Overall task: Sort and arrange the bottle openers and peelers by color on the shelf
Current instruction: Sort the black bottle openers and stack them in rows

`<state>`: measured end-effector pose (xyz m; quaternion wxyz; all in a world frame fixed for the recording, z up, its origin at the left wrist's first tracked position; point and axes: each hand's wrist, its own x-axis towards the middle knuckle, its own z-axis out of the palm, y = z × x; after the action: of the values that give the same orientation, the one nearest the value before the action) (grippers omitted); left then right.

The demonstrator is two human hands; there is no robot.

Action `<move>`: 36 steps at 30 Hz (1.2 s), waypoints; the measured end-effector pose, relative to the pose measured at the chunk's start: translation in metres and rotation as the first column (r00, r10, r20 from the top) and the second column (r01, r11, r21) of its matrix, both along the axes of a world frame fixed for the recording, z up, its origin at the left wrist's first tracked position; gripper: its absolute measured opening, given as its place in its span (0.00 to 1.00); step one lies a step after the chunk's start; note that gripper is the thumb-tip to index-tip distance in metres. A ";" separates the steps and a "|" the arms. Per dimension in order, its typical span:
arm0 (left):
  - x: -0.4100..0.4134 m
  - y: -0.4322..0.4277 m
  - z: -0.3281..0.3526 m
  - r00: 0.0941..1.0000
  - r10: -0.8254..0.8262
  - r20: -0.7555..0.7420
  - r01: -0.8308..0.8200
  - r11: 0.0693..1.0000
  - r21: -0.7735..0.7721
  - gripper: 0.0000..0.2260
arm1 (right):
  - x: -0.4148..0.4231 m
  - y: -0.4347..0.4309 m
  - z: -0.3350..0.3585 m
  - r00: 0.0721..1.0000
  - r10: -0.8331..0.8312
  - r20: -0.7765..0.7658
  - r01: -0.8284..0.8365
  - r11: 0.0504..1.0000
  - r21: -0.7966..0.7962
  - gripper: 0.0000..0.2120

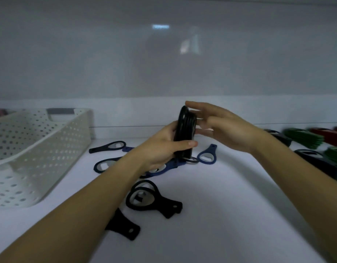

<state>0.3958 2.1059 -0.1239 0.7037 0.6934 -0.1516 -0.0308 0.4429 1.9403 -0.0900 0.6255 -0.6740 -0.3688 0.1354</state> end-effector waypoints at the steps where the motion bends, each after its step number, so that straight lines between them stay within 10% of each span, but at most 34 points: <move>1: 0.001 -0.005 -0.003 1.000 0.013 0.017 -0.013 0.999 0.030 0.24 | -0.003 -0.003 -0.005 1.000 0.008 0.003 -0.008 0.999 0.031 0.23; 16: -0.008 -0.014 -0.009 0.997 -0.027 0.070 0.015 0.988 0.155 0.41 | -0.022 -0.003 -0.017 0.949 -0.175 0.263 0.171 0.985 0.038 0.11; 22: -0.011 -0.007 -0.007 0.969 0.048 0.244 -0.094 0.979 0.179 0.34 | -0.010 -0.002 -0.028 0.916 -0.401 0.023 0.396 0.912 0.106 0.06; 28: -0.015 -0.009 -0.001 0.930 -0.034 0.366 -0.093 0.942 0.322 0.22 | -0.012 0.014 -0.036 0.740 -0.240 -0.628 0.497 0.824 0.271 0.12; 36: -0.011 -0.023 -0.006 0.871 -0.131 0.473 -0.108 0.889 0.446 0.25 | -0.027 0.021 -0.021 0.756 -0.164 -0.634 0.504 0.764 0.403 0.20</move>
<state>0.3850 2.0831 -0.1302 0.4579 0.8233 -0.3179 0.1069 0.4160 1.9609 -0.1112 0.8859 -0.4502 -0.0571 0.0963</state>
